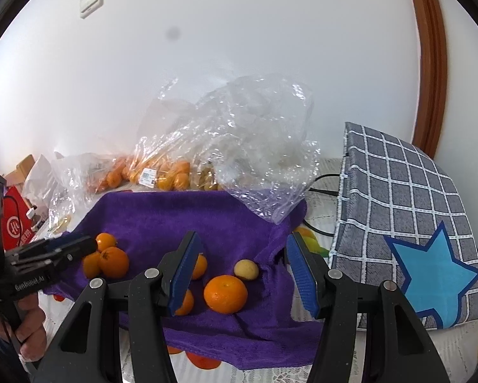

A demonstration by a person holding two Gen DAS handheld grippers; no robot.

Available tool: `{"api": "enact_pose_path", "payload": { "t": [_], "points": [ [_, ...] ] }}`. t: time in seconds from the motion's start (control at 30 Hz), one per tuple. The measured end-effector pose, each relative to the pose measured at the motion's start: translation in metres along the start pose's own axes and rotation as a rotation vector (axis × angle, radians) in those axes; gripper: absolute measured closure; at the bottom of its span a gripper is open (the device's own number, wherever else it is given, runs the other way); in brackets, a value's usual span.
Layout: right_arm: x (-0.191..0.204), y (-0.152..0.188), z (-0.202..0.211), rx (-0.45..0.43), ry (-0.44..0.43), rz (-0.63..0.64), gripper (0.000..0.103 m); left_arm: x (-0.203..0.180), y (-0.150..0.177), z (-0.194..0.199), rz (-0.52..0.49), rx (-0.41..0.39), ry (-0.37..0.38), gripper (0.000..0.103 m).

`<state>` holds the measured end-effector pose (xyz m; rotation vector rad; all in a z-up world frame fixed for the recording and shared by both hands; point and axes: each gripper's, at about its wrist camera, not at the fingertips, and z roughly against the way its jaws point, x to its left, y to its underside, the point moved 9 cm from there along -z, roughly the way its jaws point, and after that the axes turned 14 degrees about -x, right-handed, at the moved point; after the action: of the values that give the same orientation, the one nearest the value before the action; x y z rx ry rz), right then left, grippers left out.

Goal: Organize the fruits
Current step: 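Lift both tools away from the towel toward the remaining fruits, then grasp a large orange with the right tool while the left tool grasps a pale yellow fruit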

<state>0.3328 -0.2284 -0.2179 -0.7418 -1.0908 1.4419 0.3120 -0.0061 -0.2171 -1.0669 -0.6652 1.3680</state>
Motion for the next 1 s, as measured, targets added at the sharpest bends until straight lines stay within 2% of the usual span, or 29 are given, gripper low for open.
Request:
{"api": "enact_pose_path", "payload": {
  "t": [0.07,0.17,0.4,0.57,0.63,0.9,1.0],
  "points": [
    [0.004,0.001,0.001,-0.002,-0.004,0.008,0.046,0.008,-0.004,0.009,0.005,-0.015,-0.027,0.054],
    [0.009,0.007,0.004,0.017,-0.007,0.000,0.046,0.018,0.001,0.022,0.015,0.005,-0.044,0.054],
    [0.035,0.038,0.027,0.081,-0.044,0.004,0.046,0.044,0.009,0.056,-0.014,0.018,-0.101,0.054],
    [0.072,0.065,0.040,0.148,-0.115,0.021,0.059,0.063,0.019,0.076,-0.012,0.054,-0.117,0.054],
    [0.085,0.074,0.042,0.172,-0.134,0.028,0.059,0.069,0.022,0.082,-0.011,0.064,-0.123,0.054],
    [0.136,0.093,0.057,0.209,-0.235,0.026,0.059,0.091,0.022,0.102,0.006,0.052,-0.122,0.054],
    [0.153,0.095,0.060,0.209,-0.277,0.010,0.052,0.098,0.021,0.106,0.023,0.043,-0.124,0.054]
  ]
}}
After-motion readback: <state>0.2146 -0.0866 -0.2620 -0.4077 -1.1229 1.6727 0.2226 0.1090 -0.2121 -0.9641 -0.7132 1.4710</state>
